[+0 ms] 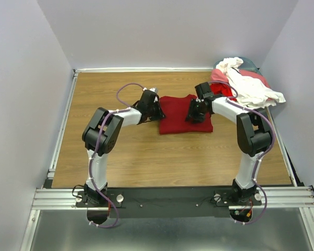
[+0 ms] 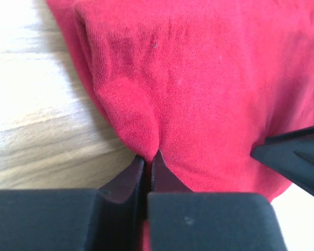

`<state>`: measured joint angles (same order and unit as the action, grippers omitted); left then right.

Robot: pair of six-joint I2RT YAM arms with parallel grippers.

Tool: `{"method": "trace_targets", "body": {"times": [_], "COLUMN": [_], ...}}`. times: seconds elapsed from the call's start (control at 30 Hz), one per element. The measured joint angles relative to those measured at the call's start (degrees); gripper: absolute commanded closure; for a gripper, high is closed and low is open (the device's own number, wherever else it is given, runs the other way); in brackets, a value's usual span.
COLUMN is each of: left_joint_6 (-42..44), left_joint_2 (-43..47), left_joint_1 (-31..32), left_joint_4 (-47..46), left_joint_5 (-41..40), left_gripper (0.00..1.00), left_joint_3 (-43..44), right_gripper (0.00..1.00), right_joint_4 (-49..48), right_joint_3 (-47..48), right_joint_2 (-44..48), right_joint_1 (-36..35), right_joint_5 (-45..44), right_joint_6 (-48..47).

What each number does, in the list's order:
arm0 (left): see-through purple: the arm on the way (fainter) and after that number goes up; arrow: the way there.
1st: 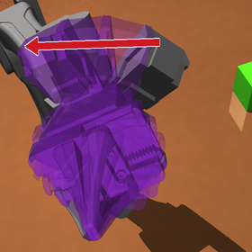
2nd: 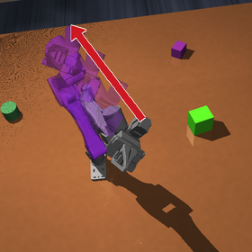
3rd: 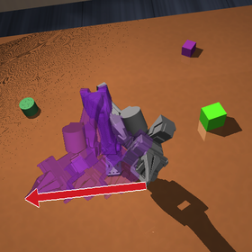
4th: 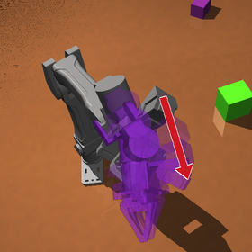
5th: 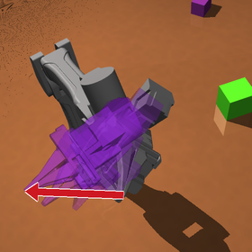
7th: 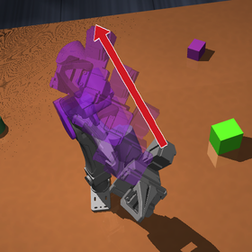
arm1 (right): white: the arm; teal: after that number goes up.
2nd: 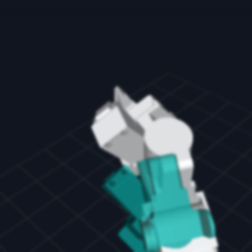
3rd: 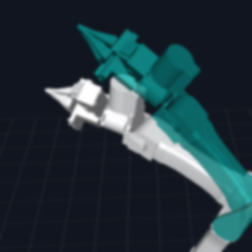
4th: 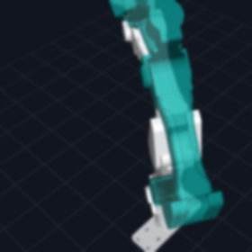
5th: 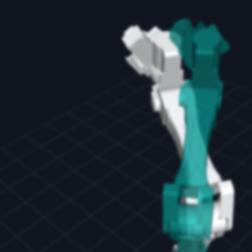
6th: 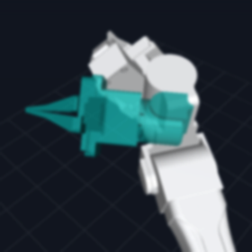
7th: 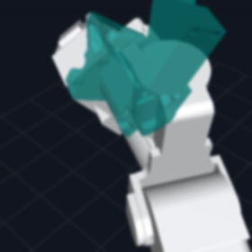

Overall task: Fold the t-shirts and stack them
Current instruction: Neatly place the folded tshirt to the corner

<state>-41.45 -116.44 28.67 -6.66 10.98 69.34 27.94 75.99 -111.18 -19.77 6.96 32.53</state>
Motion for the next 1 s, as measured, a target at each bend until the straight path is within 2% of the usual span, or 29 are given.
{"method": "trace_targets", "body": {"times": [0.2,0.53,0.77,1.0], "left_joint_6": [4.2,17.5,22.8,23.7], "left_joint_2": [-1.6,-2.0,-2.0,-3.2], "left_joint_1": [0.5,-1.1,-7.5,-19.5], "left_joint_4": [7.4,23.0,28.5,31.2], "left_joint_5": [-3.4,-18.6,-25.4,-26.2], "left_gripper": [1.0,1.0,1.0,1.0], "left_joint_3": [6.1,16.6,20.4,23.5], "right_gripper": [0.43,0.31,0.29,0.28], "right_joint_4": [0.5,2.1,3.7,5.5], "right_joint_3": [-0.4,-0.4,-0.5,-0.7], "right_joint_2": [1.9,11.6,14.6,16.5], "right_joint_1": [0.0,0.0,0.0,0.0], "right_joint_5": [0.0,-0.1,-1.4,-2.7], "right_joint_6": [0.0,0.0,-0.2,-0.7]}}
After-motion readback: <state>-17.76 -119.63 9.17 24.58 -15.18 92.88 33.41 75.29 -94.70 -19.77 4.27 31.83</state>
